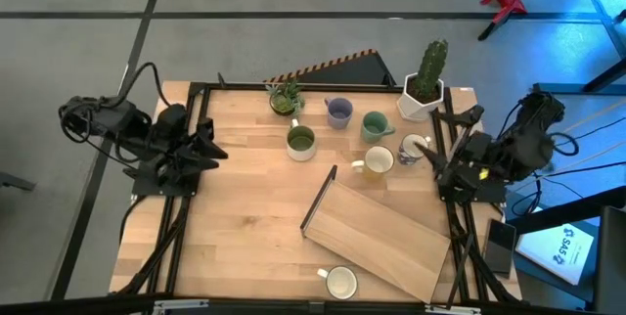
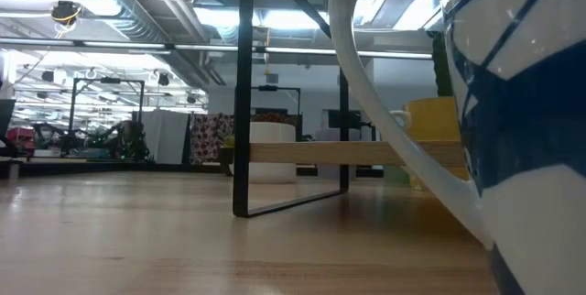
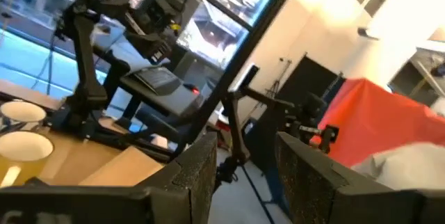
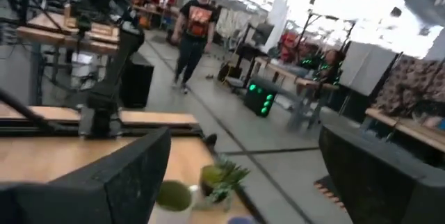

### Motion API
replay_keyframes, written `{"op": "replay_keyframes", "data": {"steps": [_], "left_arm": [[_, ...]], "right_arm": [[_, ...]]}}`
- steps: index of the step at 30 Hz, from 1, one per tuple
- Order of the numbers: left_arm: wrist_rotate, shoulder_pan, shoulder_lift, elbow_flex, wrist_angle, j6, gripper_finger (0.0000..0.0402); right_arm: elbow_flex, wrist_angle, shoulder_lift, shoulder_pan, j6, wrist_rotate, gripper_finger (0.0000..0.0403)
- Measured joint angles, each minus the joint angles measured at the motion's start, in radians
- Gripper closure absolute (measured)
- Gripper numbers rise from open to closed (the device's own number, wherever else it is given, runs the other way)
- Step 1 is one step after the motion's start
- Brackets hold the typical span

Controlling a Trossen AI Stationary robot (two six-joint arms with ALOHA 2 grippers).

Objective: Place coffee mugs
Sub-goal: Put the yellow mug on the shelf

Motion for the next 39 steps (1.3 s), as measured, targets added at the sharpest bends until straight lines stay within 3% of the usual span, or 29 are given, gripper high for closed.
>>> {"op": "replay_keyframes", "data": {"steps": [4, 10, 12, 15, 18, 20, 22, 26, 29, 31, 33, 39], "left_arm": [[0.000, 0.000, 0.008, 0.000, 0.025, 0.028, 0.0260], [0.099, 0.001, 0.019, 0.000, 0.201, 0.111, 0.0260], [0.107, 0.010, 0.021, 0.000, 0.223, 0.135, 0.0260], [0.098, 0.045, 0.018, 0.000, 0.170, 0.104, 0.0260], [0.128, 0.090, 0.017, 0.000, 0.084, 0.090, 0.0260], [0.181, 0.114, 0.018, -0.001, 0.053, 0.085, 0.0260], [0.241, 0.137, 0.030, -0.001, 0.084, 0.092, 0.0260], [0.367, 0.193, 0.066, 0.000, 0.211, 0.100, 0.0260], [0.490, 0.240, 0.093, -0.001, 0.341, 0.127, 0.0260], [0.531, 0.271, 0.101, 0.000, 0.430, 0.139, 0.0260], [0.542, 0.310, 0.102, 0.005, 0.433, 0.108, 0.0260], [0.507, 0.488, 0.090, 0.041, 0.105, 0.075, 0.0263]], "right_arm": [[0.000, 0.177, 0.047, 0.000, 0.015, -0.222, 0.0047], [0.001, 0.537, 0.102, 0.000, -0.257, -0.566, 0.0047], [0.002, 0.582, 0.106, 0.001, -0.305, -0.542, 0.0047], [0.001, 0.478, 0.092, 0.000, -0.269, -0.347, 0.0047], [0.001, 0.263, 0.064, -0.001, -0.071, -0.247, 0.0047], [0.001, 0.206, 0.066, -0.020, 0.058, -0.283, 0.0047], [0.000, 0.289, 0.086, -0.067, 0.066, -0.448, 0.0047], [0.066, 0.555, 0.142, -0.192, -0.170, -0.878, 0.0047], [0.187, 0.497, 0.185, -0.262, -0.270, -1.115, 0.0047], [0.282, 0.341, 0.210, -0.302, -0.291, -1.112, 0.0047], [0.383, 0.108, 0.239, -0.340, -0.258, -1.032, 0.0047], [0.653, -0.622, 0.312, -0.460, 0.005, -0.631, 0.0047]]}}
